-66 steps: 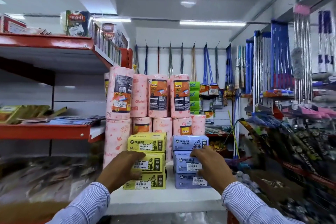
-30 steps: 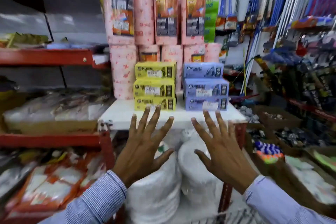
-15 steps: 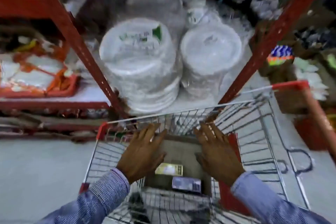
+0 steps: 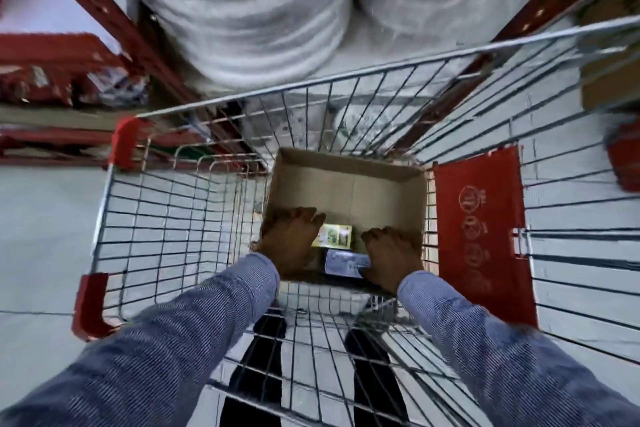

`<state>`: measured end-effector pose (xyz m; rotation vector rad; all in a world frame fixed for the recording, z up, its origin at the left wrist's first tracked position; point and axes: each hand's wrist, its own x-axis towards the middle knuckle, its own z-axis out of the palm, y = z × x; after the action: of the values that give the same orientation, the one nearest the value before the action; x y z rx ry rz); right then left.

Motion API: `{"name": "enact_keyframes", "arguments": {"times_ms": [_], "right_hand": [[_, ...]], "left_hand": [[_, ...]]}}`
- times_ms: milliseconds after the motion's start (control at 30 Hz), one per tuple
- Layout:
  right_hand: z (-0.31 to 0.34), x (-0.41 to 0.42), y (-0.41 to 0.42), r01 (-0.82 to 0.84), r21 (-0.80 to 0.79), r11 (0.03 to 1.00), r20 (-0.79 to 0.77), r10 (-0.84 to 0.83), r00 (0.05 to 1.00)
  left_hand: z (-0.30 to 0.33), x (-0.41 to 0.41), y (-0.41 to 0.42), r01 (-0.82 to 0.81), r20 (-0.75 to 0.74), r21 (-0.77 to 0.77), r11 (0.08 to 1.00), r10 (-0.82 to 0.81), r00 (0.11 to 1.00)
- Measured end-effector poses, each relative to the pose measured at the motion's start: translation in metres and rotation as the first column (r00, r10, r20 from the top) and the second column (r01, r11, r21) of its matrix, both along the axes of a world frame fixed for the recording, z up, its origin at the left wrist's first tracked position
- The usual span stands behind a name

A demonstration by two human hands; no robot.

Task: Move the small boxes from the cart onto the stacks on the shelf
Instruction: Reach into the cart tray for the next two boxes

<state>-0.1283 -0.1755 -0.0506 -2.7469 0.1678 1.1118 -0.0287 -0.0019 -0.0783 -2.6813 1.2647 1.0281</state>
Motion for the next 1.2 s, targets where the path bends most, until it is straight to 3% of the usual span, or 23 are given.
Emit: {"name": "enact_keyframes", "arguments": {"times_ms": [300,500,667,833,1000,1200], "right_hand": [[-0.035,-0.003,0.005,-0.037,0.022,0.999,-0.024,0.037,0.999],[-0.005,0.007,-0.005,0.013,0.065,0.998,0.059,-0.017,0.998],[0.065,0.036,-0.021,0.011,0.055,0.998,0.101,-0.016,0.995],[0.182,0.064,-0.034,-0.016,0.002,1.0,0.298,0.014,0.954],[0.31,0.083,-0.038,-0.031,-0.059,0.998,0.548,0.058,0.834],[0.456,0.087,-0.038,-0.012,-0.147,0.989,0.722,0.116,0.682]], "left_hand": [[-0.034,0.006,-0.01,0.009,-0.021,-0.049,0.999,-0.01,1.0],[0.011,0.02,-0.012,-0.105,-0.013,-0.126,0.986,0.104,0.995],[0.093,0.043,-0.003,-0.19,0.086,-0.252,0.949,0.217,0.972],[0.214,0.07,0.015,-0.21,0.198,-0.398,0.893,0.307,0.931],[0.353,0.084,0.029,-0.205,0.342,-0.531,0.823,0.428,0.837],[0.499,0.089,0.045,-0.091,0.465,-0.668,0.739,0.51,0.723]]}}
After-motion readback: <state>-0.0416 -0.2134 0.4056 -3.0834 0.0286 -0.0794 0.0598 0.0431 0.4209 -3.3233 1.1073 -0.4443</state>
